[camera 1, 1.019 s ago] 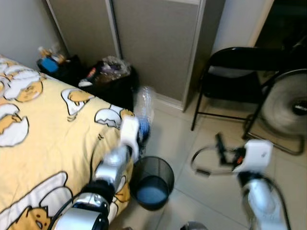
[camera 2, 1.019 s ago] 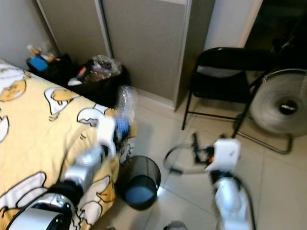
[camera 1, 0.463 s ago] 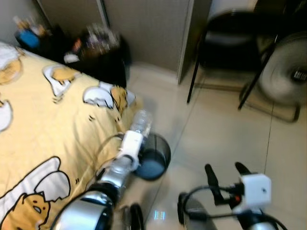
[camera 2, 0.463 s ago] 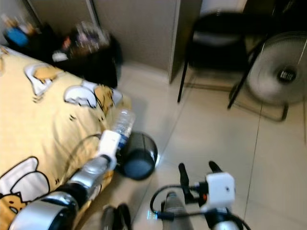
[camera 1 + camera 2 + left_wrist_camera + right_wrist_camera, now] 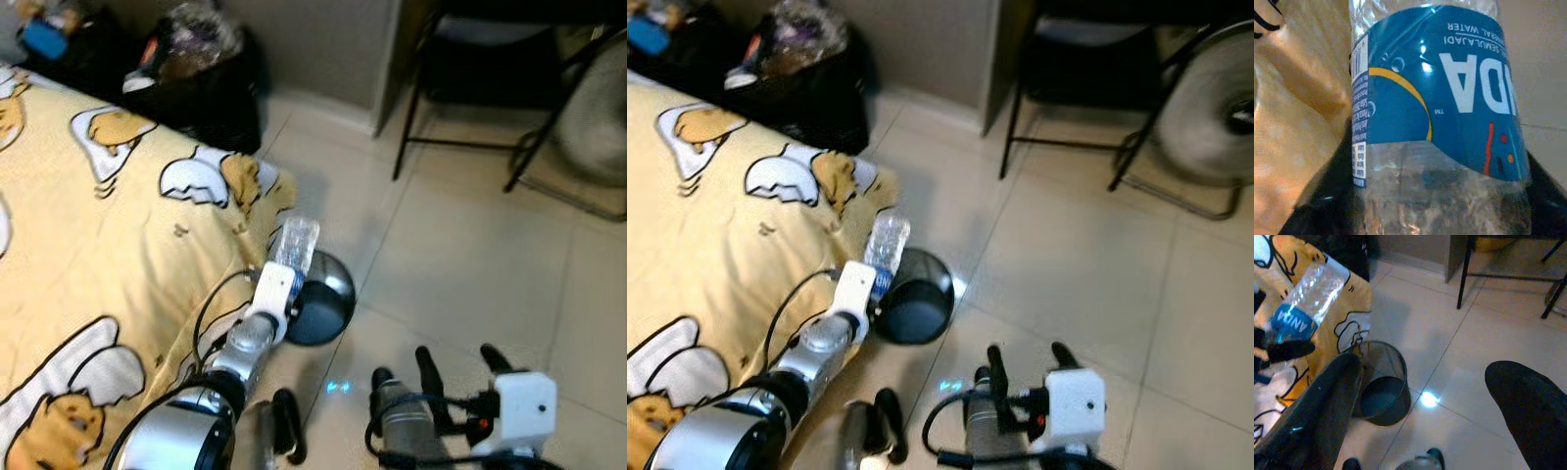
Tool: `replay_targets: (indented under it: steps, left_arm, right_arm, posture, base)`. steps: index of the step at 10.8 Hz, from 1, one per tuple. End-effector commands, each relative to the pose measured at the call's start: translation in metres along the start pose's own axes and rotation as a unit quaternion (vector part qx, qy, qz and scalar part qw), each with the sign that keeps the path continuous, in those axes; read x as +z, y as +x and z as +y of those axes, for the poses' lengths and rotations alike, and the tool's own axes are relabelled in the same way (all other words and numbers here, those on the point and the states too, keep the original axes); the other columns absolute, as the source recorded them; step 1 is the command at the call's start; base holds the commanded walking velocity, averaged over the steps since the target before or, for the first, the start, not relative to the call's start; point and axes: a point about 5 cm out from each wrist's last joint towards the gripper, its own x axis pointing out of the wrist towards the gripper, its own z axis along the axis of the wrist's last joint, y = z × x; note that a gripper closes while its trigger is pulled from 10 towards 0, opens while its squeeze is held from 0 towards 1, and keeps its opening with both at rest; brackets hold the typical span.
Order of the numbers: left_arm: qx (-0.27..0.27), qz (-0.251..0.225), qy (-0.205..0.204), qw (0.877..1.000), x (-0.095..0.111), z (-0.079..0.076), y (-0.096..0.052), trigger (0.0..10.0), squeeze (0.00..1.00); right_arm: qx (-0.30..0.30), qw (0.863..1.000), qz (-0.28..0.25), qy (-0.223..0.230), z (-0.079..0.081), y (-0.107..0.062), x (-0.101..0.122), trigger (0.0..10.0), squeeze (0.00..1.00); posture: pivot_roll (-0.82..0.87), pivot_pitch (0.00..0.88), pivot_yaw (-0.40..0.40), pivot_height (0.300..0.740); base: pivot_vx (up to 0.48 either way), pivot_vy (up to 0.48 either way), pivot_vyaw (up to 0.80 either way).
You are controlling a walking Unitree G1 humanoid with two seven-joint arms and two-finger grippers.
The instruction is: Clean up the room
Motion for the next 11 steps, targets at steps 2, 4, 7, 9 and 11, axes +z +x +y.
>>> replay_targets:
  steps: [2, 4, 7, 9, 11]
  left_arm:
    - [-0.002, -0.004, -0.013, 1.000, 0.002, -0.001, 0.001, 10.0, 1.00]
    - [-0.051, -0.037, -0.018, 0.998, 0.014, -0.014, 0.002, 10.0, 1.00]
    - [-0.059, -0.056, -0.012, 0.997, 0.024, -0.019, 0.004, 10.0, 1.00]
    - [-0.070, -0.074, -0.003, 0.995, 0.033, -0.010, 0.005, 10.0, 1.00]
    - [-0.036, -0.140, -0.042, 0.989, 0.036, 0.046, -0.008, 10.0, 0.00]
  right_arm:
    - [-0.001, 1.000, 0.015, 0.007, 0.006, -0.002, -0.004, 10.0, 0.00]
    - [-0.006, 1.000, 0.013, 0.004, 0.005, -0.003, -0.002, 10.0, 0.00]
    - [-0.014, 1.000, 0.015, 0.005, 0.006, -0.003, -0.003, 10.0, 0.00]
    - [-0.014, 1.000, 0.008, 0.001, 0.005, 0.005, -0.004, 10.0, 0.00]
    - [-0.018, 1.000, -0.023, 0.003, -0.010, 0.051, 0.000, 10.0, 0.00]
  posture:
    - [-0.40, 0.353, 0.131, 0.728]
    - [-0.41, 0.359, 0.134, 0.728]
    - [-0.41, 0.355, 0.149, 0.728]
    - [-0.41, 0.322, 0.158, 0.728]
    - [-0.27, 0.124, 0.140, 0.728]
  base:
    - [0.000, 0.000, 0.00]
    - [0.000, 0.000, 0.00]
    - [0.000, 0.000, 0.00]
    - [0.000, 0.000, 0.00]
    - [0.000, 0.000, 0.00]
